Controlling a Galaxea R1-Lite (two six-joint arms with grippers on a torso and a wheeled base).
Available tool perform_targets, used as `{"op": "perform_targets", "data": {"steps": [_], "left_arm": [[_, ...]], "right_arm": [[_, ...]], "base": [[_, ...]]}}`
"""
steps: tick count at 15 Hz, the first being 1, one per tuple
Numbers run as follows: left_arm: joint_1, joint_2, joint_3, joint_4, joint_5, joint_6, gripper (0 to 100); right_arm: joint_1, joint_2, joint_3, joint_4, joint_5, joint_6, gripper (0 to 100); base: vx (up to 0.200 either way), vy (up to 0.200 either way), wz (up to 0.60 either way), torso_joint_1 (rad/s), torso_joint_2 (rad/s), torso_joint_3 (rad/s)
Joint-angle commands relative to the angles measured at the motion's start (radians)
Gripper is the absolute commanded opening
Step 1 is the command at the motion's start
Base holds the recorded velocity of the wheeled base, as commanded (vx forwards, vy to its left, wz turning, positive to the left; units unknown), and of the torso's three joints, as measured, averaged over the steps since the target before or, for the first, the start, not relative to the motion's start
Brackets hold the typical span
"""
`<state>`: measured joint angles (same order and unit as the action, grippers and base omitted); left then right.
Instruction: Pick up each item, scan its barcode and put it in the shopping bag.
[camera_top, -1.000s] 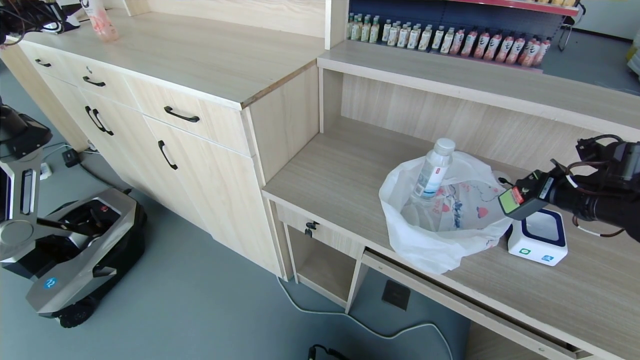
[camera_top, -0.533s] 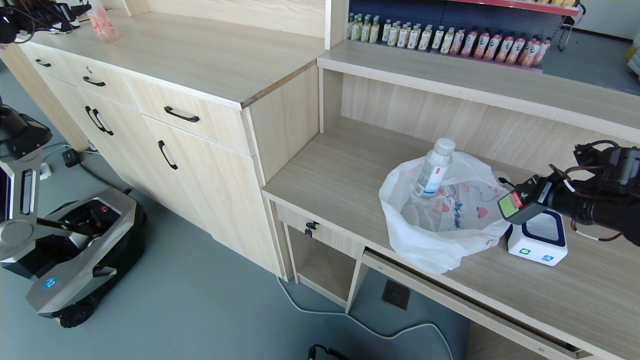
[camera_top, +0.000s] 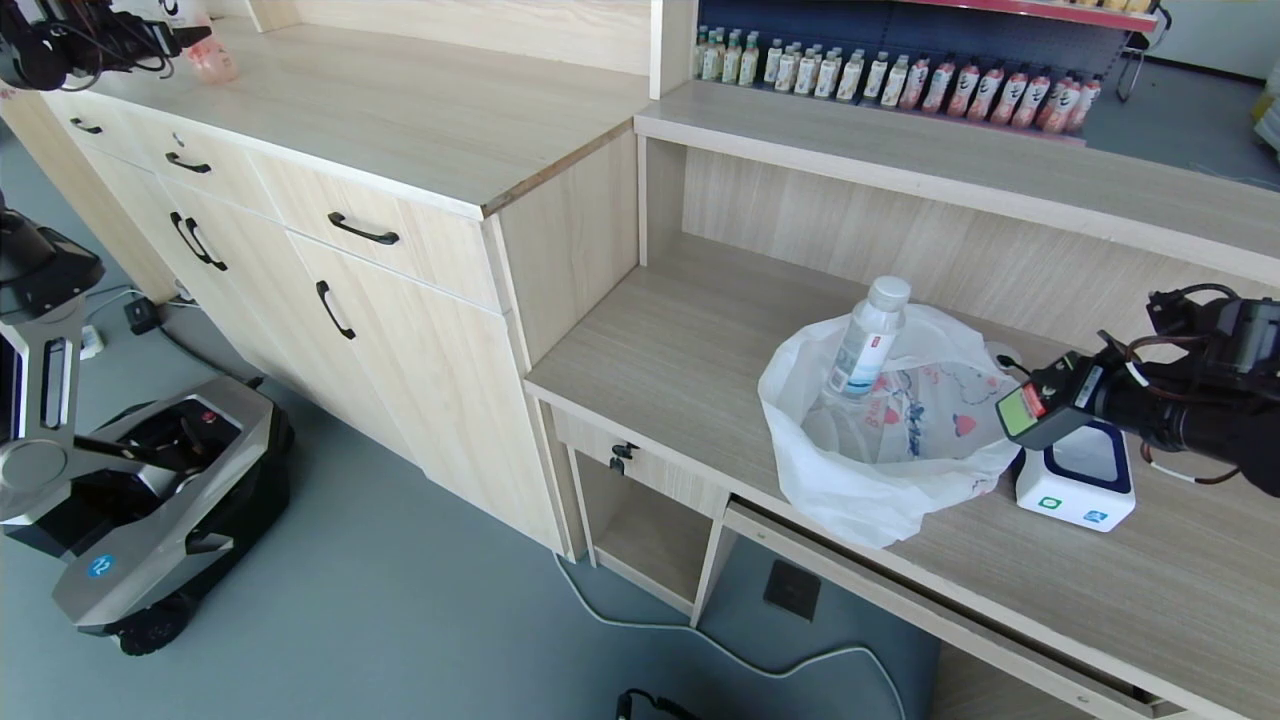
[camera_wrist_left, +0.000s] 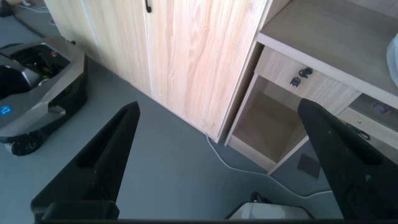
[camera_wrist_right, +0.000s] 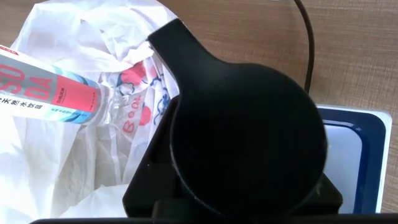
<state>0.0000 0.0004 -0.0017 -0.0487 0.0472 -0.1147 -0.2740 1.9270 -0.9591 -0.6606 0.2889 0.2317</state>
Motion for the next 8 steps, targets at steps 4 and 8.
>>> {"op": "perform_targets", "data": {"steps": [4,8], "left_arm": [[0.0,0.0,0.0,0.0,0.0,0.0,100],[0.0,0.0,0.0,0.0,0.0,0.0,100]], "right_arm": [[-0.004,-0.01,0.003,-0.002,-0.002,-0.003,0],[-0.011,-0.036,0.01,0.003,-0.031,-0.009,0]], "base": [[0.0,0.0,0.0,0.0,0.0,0.0],[0.0,0.0,0.0,0.0,0.0,0.0]]}}
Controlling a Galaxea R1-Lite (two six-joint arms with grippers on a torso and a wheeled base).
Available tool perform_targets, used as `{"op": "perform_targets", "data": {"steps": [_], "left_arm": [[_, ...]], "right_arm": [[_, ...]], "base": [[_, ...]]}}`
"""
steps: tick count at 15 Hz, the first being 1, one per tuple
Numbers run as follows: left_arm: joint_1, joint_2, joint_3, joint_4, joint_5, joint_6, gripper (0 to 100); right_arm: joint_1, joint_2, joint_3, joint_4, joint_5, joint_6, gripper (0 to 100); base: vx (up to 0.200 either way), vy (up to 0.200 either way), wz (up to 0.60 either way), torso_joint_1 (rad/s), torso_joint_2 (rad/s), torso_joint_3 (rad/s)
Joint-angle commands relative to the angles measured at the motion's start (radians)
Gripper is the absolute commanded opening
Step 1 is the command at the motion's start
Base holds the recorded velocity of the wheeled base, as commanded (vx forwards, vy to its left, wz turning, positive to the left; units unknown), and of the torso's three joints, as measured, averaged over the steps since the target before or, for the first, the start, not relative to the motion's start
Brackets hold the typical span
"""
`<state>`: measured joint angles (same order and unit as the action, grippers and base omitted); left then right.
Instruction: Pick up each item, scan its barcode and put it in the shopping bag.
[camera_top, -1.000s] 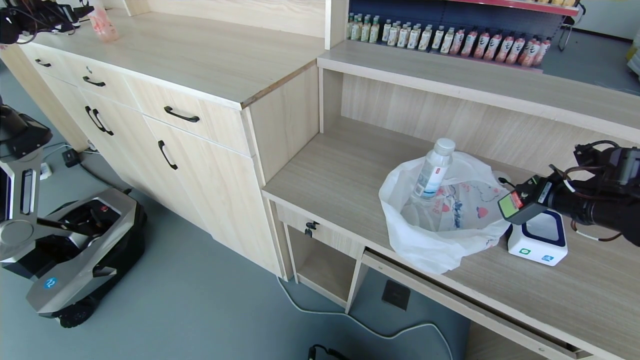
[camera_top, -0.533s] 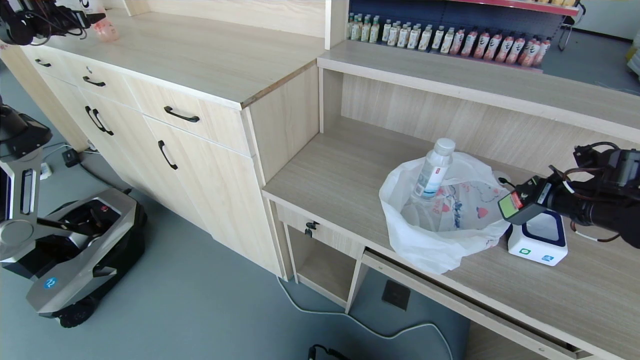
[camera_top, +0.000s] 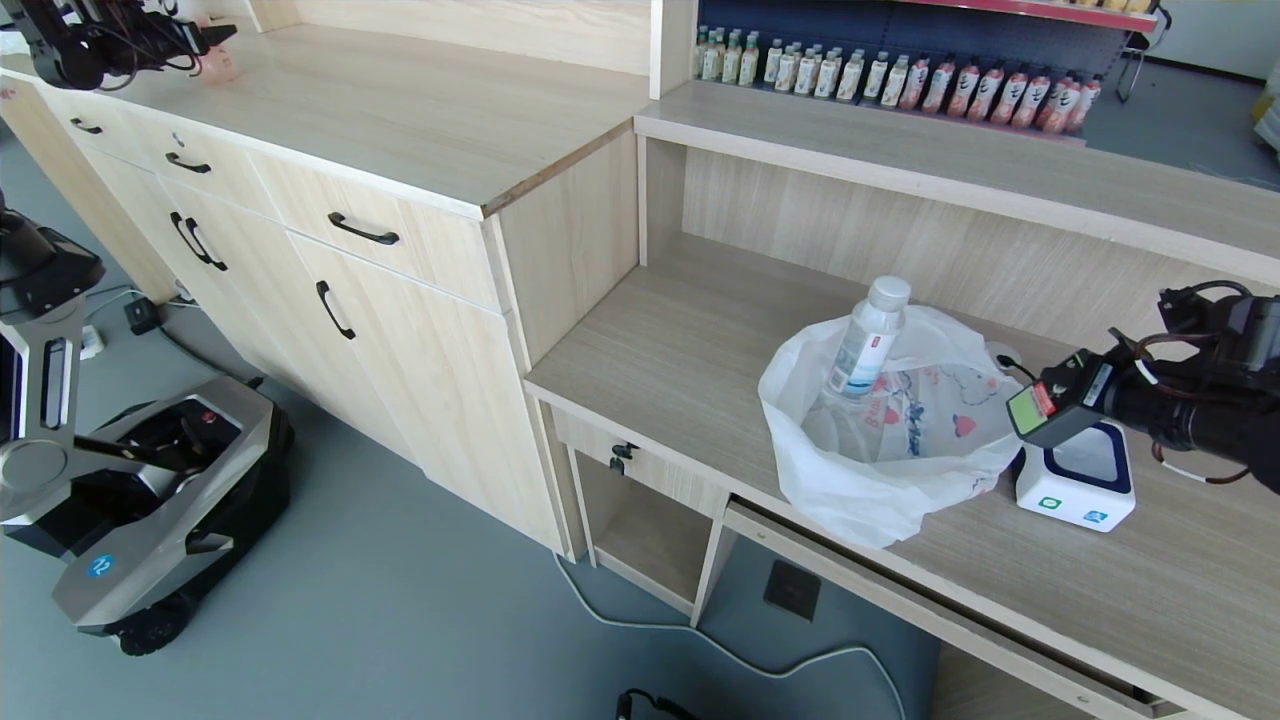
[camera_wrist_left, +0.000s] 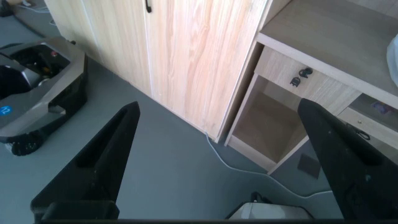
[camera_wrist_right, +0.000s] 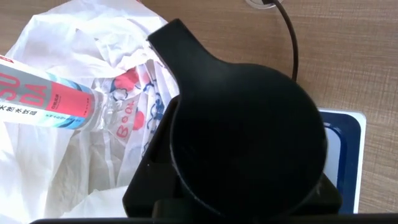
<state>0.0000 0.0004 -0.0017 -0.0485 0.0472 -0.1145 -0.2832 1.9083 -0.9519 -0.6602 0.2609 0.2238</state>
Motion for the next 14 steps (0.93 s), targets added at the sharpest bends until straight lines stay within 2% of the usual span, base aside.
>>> {"op": "perform_targets", "data": {"steps": [1,5,14], "left_arm": [[0.0,0.0,0.0,-0.001,0.0,-0.001,100],[0.0,0.0,0.0,-0.001,0.0,-0.001,100],[0.0,0.0,0.0,-0.001,0.0,-0.001,100]], "right_arm": [[-0.001,-0.04,0.021,0.004,-0.003,-0.001,0],[0.001,-0.112,0.085,0.005,-0.005,-0.003,0],[-0.021,-0.049,0.078,-0.01,0.003,0.034,0]], "base": [[0.0,0.0,0.0,0.0,0.0,0.0],[0.0,0.0,0.0,0.0,0.0,0.0],[0.0,0.0,0.0,0.0,0.0,0.0]]}}
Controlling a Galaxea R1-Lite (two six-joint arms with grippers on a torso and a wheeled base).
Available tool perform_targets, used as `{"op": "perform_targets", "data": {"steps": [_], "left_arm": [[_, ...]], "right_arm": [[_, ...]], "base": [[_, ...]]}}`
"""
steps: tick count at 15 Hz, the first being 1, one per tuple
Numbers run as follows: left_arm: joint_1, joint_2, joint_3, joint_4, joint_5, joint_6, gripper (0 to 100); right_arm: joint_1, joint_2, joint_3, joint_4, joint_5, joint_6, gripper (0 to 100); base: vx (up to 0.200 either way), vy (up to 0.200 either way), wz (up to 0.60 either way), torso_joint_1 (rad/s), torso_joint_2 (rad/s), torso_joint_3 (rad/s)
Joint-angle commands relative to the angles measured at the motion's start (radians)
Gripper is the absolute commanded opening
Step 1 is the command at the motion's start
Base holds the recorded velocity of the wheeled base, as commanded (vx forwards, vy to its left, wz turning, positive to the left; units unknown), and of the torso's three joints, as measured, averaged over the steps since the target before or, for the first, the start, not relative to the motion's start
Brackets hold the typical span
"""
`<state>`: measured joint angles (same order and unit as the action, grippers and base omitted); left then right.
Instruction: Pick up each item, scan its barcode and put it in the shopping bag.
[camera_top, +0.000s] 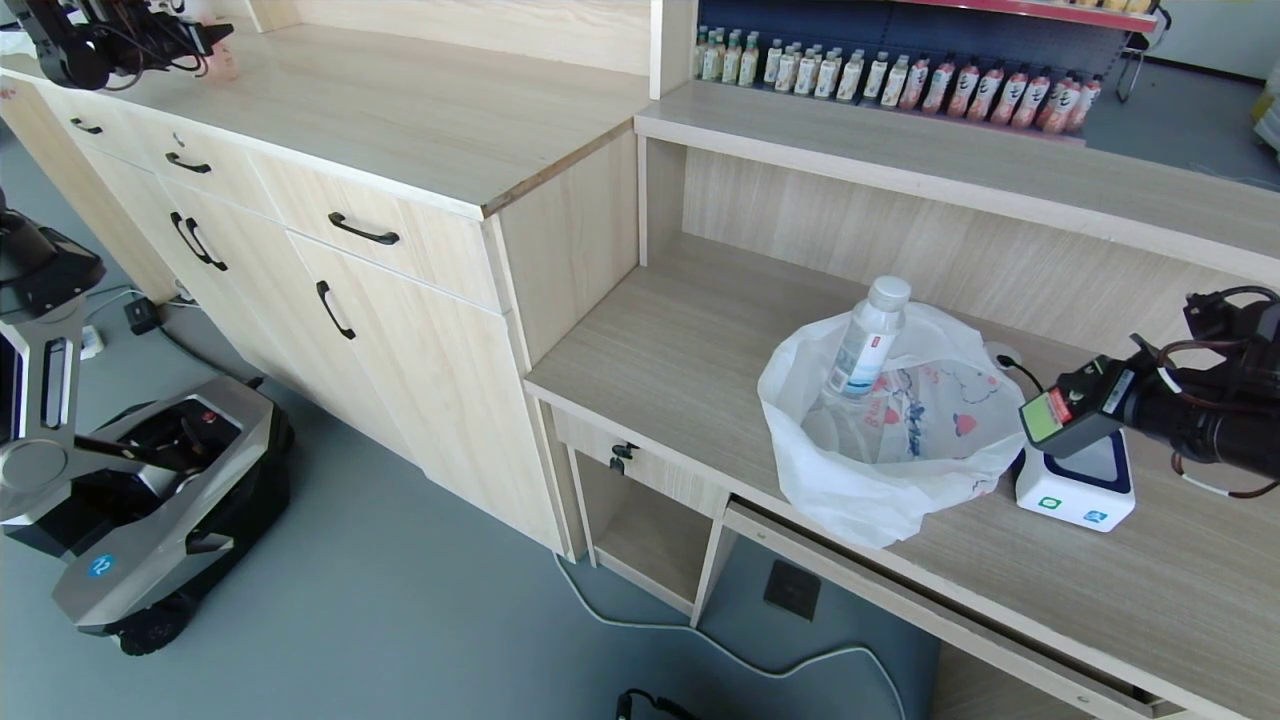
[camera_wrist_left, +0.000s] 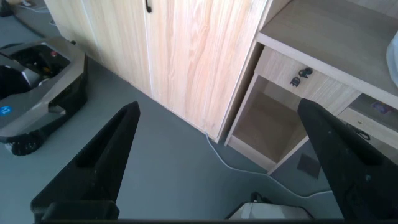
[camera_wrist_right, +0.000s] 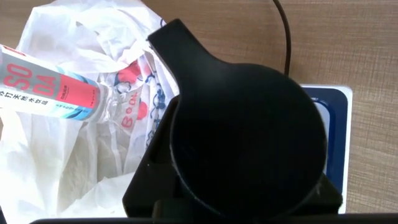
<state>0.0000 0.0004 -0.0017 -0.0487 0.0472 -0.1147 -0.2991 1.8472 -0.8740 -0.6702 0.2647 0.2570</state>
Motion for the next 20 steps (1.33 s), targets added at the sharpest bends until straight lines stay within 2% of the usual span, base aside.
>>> {"op": "perform_targets", "data": {"steps": [1,5,20], "left_arm": [[0.0,0.0,0.0,0.0,0.0,0.0,100],[0.0,0.0,0.0,0.0,0.0,0.0,100],[0.0,0.0,0.0,0.0,0.0,0.0,100]], "right_arm": [[-0.025,0.018,-0.01,0.0,0.018,0.005,0],[-0.043,0.018,-0.011,-0.04,0.114,0.056,0],[-0.043,0.033,-0.028,-0.042,0.113,0.05,0]], "base": [[0.0,0.0,0.0,0.0,0.0,0.0],[0.0,0.0,0.0,0.0,0.0,0.0],[0.0,0.0,0.0,0.0,0.0,0.0]]}}
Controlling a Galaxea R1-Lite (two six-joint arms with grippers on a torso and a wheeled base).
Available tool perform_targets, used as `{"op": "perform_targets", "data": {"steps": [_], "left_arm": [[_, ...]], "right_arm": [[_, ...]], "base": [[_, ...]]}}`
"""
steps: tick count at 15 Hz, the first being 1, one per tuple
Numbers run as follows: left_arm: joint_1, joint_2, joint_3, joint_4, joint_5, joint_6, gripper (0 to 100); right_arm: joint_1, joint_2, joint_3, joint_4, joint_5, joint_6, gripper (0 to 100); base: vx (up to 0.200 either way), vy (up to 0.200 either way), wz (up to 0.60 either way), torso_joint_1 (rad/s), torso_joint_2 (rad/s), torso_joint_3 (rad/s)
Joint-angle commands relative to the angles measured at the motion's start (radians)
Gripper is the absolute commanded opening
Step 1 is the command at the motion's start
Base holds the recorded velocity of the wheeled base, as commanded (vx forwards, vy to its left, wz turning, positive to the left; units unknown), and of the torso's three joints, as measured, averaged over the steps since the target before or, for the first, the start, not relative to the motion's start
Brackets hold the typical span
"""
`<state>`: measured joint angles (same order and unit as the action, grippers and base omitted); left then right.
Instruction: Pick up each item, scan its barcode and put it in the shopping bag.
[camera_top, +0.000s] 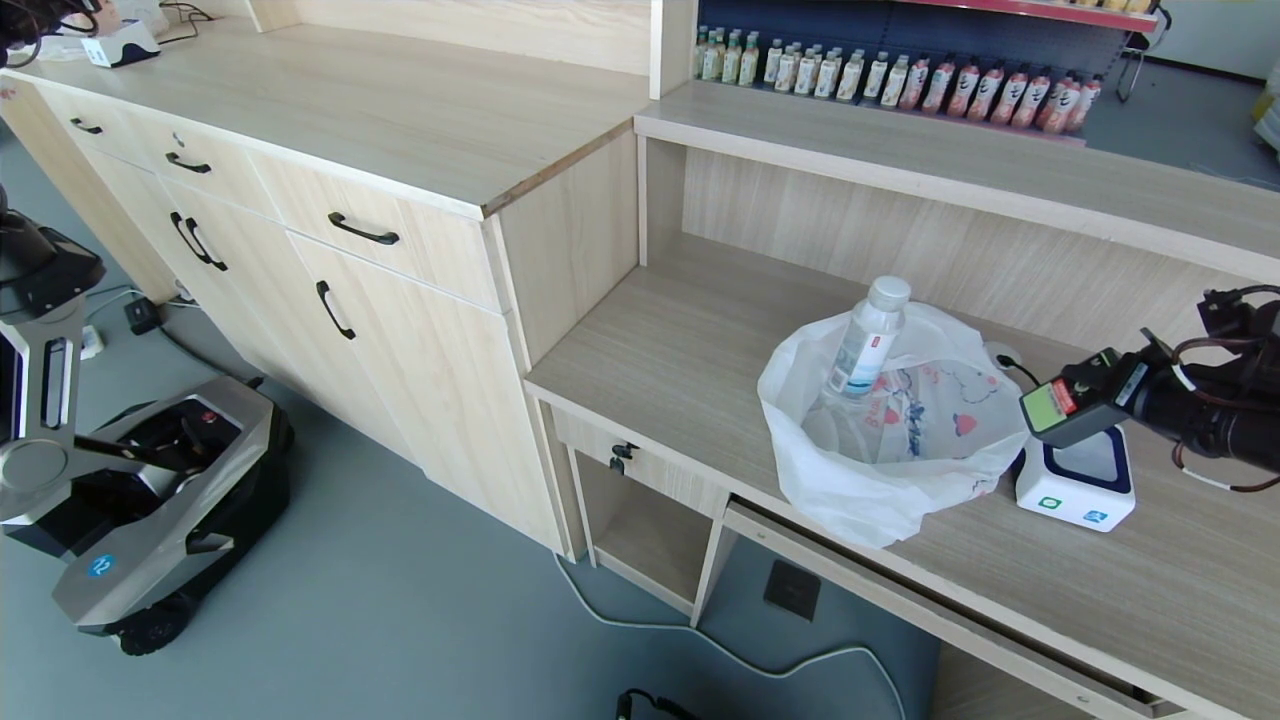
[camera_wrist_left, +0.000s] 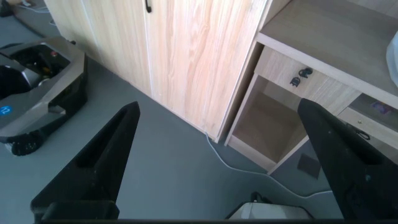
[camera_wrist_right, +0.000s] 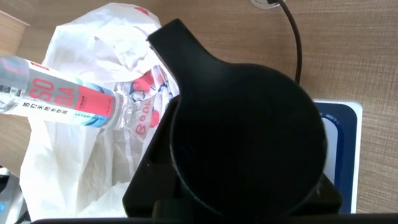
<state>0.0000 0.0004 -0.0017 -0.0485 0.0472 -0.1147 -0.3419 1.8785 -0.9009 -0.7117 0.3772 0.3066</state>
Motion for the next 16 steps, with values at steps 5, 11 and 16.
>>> {"op": "perform_targets", "data": {"steps": [5,11,16], "left_arm": [[0.0,0.0,0.0,-0.001,0.0,0.0,100],[0.0,0.0,0.0,-0.001,0.0,0.0,100],[0.0,0.0,0.0,-0.001,0.0,0.0,100]], "right_arm": [[0.0,-0.021,0.005,-0.002,-0.003,-0.047,0],[-0.085,-0.299,0.221,0.001,-0.024,-0.662,0],[-0.066,-0.351,0.263,-0.075,-0.017,-0.897,0]], "base": [[0.0,0.0,0.0,0.0,0.0,0.0],[0.0,0.0,0.0,0.0,0.0,0.0],[0.0,0.0,0.0,0.0,0.0,0.0]]}}
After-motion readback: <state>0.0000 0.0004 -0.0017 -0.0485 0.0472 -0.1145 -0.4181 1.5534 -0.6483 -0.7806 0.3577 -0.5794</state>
